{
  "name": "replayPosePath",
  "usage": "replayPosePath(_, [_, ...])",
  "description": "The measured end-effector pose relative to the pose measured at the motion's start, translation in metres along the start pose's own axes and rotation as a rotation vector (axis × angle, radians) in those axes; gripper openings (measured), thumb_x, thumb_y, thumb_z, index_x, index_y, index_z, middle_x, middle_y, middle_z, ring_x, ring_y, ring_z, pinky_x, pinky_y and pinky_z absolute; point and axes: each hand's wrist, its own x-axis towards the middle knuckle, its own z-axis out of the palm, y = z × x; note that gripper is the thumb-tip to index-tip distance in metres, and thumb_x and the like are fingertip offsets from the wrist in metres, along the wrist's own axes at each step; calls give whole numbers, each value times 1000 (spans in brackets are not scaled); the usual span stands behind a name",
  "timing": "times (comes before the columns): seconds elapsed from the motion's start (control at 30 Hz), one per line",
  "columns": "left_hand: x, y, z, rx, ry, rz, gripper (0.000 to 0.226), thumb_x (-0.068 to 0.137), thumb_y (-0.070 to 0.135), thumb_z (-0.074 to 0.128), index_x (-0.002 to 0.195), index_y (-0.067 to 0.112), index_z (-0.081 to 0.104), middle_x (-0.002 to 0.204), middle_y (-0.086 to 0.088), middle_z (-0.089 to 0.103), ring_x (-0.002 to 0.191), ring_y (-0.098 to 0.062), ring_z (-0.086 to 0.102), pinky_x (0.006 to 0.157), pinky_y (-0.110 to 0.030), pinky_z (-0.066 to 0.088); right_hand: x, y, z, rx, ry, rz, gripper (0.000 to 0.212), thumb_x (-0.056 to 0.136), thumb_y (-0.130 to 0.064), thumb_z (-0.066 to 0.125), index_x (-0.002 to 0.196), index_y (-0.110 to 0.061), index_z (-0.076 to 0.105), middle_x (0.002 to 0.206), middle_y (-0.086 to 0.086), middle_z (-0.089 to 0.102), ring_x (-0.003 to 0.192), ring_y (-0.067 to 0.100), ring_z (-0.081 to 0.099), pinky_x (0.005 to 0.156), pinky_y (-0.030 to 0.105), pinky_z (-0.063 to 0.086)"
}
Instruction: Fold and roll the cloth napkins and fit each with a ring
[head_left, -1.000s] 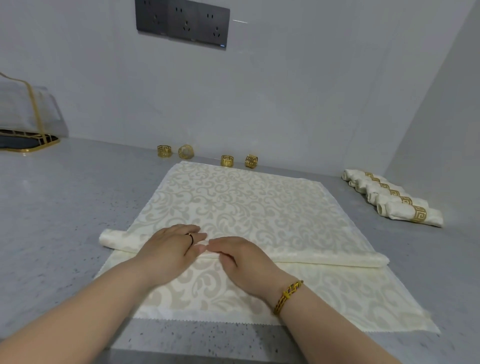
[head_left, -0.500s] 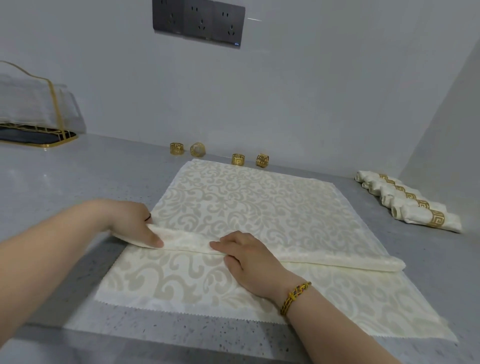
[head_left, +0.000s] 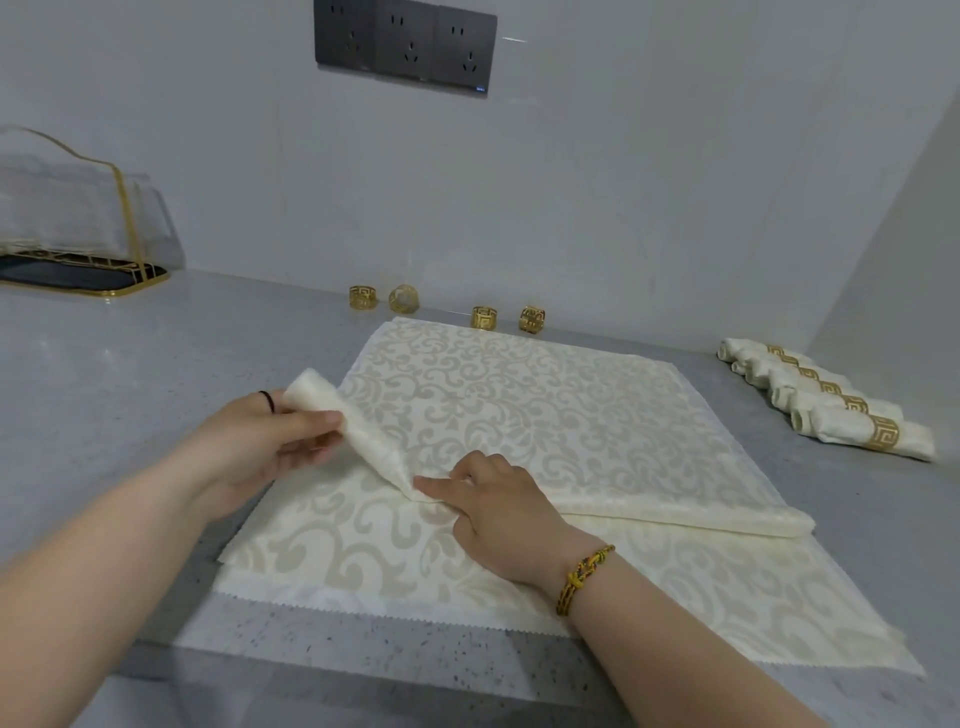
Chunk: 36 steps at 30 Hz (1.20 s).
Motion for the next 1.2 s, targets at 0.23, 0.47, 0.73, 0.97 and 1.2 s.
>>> replayPosePath(0.23, [-7,-29,41,379,62,102,19,82,5,64,71,13,51,63,0,53,55,-13,47,50,-21,36,-3,1,1,90,3,21,50,91,-19,27,141,-22,31,138,2,38,126,20,34,104,26,17])
replayPosePath(0.47, [11,-26,60,699,87,224,17,90,17,53,75,8,49,69,3,48,65,-14,46,51,-20,30,-24,13,-24,84,-39,126,57,95,-23,37,146,-20,10,155,-2,9,142,9,-2,112,27,-12])
replayPosePath(0.73, [12,-17,91,1160,87,438,30,92,35,44,69,16,40,71,5,42,78,-19,43,59,-29,28,-71,69,-32,-13,-150,484,48,100,-33,18,145,-18,13,155,-2,6,142,12,4,114,32,-4])
replayPosePath(0.97, [15,-34,146,1247,-10,701,33,95,21,27,110,18,57,109,1,59,99,-19,52,70,-24,26,-74,79,-17,24,-92,439,50,100,-33,19,146,-17,8,155,-2,1,143,12,-1,114,28,-6])
replayPosePath(1.2, [19,-54,169,1425,-106,636,42,96,19,29,138,20,33,136,5,44,124,-16,40,98,-24,25,-72,86,-9,55,-24,421,50,98,-33,23,146,-19,14,154,1,13,142,13,6,114,30,-4])
